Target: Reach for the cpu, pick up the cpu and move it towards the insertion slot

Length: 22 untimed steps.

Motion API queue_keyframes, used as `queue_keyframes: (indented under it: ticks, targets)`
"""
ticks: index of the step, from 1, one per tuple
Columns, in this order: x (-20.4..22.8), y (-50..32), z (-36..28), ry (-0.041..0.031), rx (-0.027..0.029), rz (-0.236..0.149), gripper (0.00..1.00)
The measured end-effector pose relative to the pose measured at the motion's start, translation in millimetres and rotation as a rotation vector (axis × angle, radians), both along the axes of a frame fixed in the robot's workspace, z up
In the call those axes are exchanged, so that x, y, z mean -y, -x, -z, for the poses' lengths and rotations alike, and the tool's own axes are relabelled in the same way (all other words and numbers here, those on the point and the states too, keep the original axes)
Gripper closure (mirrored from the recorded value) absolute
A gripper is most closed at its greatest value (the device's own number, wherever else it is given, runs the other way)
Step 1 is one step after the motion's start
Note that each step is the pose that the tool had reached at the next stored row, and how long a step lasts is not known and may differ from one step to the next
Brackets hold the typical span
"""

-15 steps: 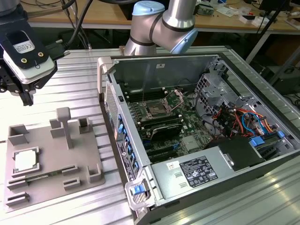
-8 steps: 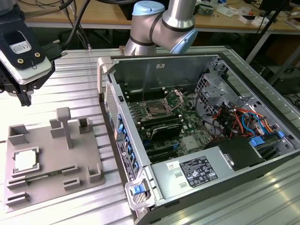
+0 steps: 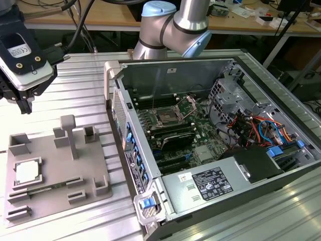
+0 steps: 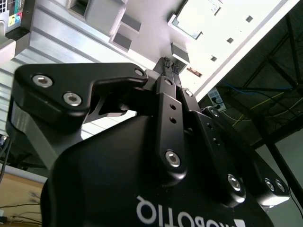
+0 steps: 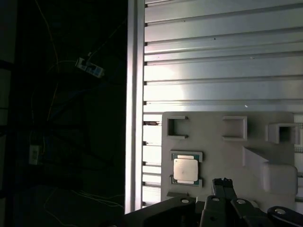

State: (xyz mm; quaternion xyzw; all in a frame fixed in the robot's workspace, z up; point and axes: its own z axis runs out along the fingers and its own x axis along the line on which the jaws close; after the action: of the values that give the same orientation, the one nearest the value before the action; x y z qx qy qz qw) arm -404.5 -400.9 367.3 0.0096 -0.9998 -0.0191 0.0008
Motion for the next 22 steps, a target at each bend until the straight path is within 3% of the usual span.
queue_keyframes:
  ticks: [11,20,22]
  targets:
    - [0.0,1.7,0.6,0.0,-0.0017,0.0,0.89]
    - [0.0,2.7,1.9,0.0001,-0.0082,0.0,0.89]
    - [0.0,2.9,2.4,0.0001,-0.0128,0.0,0.89]
